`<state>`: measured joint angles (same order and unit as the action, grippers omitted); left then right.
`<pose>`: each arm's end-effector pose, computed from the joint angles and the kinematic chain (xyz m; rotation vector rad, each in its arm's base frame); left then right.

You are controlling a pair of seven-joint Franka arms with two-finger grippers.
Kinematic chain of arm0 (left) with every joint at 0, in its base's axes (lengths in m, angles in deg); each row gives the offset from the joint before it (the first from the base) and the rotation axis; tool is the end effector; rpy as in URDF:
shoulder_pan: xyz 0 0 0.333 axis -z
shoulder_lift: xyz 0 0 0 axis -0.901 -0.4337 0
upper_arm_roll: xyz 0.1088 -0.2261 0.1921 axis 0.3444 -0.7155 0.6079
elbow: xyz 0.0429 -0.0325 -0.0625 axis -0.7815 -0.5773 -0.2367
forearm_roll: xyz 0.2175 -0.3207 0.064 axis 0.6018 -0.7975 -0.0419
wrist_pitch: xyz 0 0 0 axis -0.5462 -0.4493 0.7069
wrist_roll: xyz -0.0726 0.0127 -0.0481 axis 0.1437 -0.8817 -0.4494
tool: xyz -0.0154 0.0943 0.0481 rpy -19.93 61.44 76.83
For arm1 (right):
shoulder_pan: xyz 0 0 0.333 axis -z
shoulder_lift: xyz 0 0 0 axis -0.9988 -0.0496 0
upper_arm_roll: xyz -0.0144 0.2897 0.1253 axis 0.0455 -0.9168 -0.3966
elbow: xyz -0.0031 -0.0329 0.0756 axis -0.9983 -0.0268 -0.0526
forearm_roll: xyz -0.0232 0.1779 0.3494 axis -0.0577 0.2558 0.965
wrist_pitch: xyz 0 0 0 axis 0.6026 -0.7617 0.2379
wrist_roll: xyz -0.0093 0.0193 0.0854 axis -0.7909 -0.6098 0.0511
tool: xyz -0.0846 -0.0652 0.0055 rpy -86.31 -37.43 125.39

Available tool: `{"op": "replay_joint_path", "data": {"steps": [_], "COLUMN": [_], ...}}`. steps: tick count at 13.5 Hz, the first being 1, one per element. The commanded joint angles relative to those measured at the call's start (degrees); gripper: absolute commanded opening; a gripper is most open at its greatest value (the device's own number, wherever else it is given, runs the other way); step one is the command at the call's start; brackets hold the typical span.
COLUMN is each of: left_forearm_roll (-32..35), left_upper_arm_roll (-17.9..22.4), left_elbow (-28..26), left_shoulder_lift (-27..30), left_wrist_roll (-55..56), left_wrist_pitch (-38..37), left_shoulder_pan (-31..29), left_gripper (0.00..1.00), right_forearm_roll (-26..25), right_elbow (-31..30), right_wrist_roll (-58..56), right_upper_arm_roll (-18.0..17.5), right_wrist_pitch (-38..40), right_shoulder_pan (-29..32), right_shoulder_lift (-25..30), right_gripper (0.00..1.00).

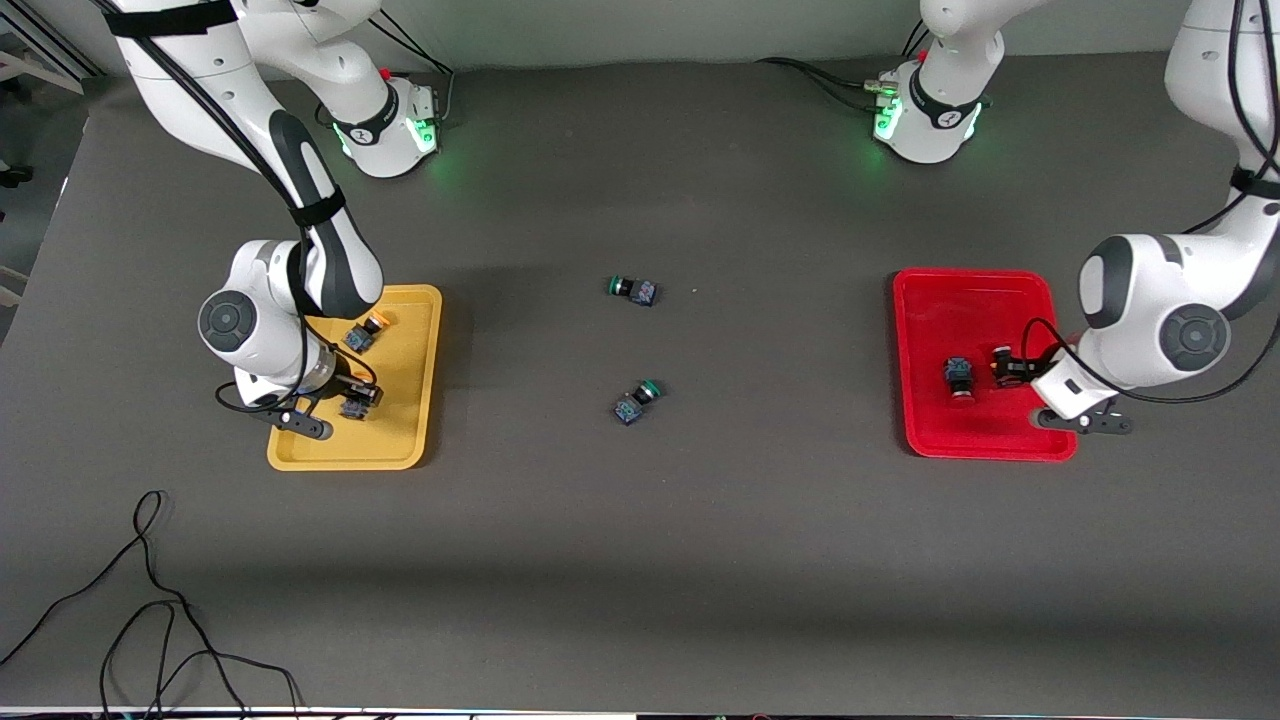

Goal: Place red and yellow buttons in trays

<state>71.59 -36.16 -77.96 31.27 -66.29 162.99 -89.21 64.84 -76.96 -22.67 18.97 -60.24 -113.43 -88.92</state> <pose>0.5586 0.0678 0.2399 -3.0932 0.1545 0.3272 0.5379 0.0299 0.2012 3.0476 -0.5442 -0.0410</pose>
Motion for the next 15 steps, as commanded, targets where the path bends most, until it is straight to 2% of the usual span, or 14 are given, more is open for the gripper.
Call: {"op": "replay_joint_path", "data": {"steps": [1,3,6,8,10,11,12,14,15], "left_forearm_roll": [-0.2,-1.1,-6.9,-9.9,-12.3,-12.5,-12.3,-12.3,-12.3], "left_upper_arm_roll": [-0.9,-1.1,-1.7,-1.7,-1.5,-0.6,2.4,10.4,13.8], "left_elbow": [7.9,14.6,26.8,31.2,30.8,30.6,28.7,23.9,21.6], "left_shoulder_lift": [4.6,6.9,8.8,11.2,15.1,16.4,18.0,21.5,22.9], "left_wrist_roll": [-2.3,-2.8,-4.4,-4.6,-4.6,-4.5,-4.4,-4.3,-4.0], "left_wrist_pitch": [-13.8,-23.5,-38.6,-43.7,-43.7,-43.5,-42.2,-39.2,-37.5], "left_shoulder_pan": [-0.4,0.1,0.3,0.3,0.6,3.0,6.9,16.3,20.0], "left_gripper": [0.99,0.99,1.00,0.99,1.00,0.99,0.99,0.99,0.99], "right_forearm_roll": [1.0,1.0,0.0,-0.7,-2.8,-5.1,-6.8,-8.9,-9.1], "right_elbow": [1.5,3.2,6.2,6.2,8.1,10.2,11.1,11.1,11.1], "right_wrist_roll": [-1.2,-1.3,-4.3,-10.1,-13.1,-13.1,-12.9,-13.0,-12.6], "right_upper_arm_roll": [-0.6,-0.6,-0.5,-0.6,-0.6,-0.7,-1.5,-7.4,-8.0], "right_wrist_pitch": [0.3,3.7,12.5,13.1,21.8,25.7,28.8,33.6,36.2], "right_shoulder_pan": [1.0,2.0,3.0,4.4,5.8,6.1,6.9,11.7,12.0], "right_shoulder_lift": [1.5,3.6,8.8,13.3,17.9,18.8,20.4,26.0,28.3], "right_gripper": [1.00,1.00,1.00,1.00,1.00,1.00,1.00,1.00,1.00]}}
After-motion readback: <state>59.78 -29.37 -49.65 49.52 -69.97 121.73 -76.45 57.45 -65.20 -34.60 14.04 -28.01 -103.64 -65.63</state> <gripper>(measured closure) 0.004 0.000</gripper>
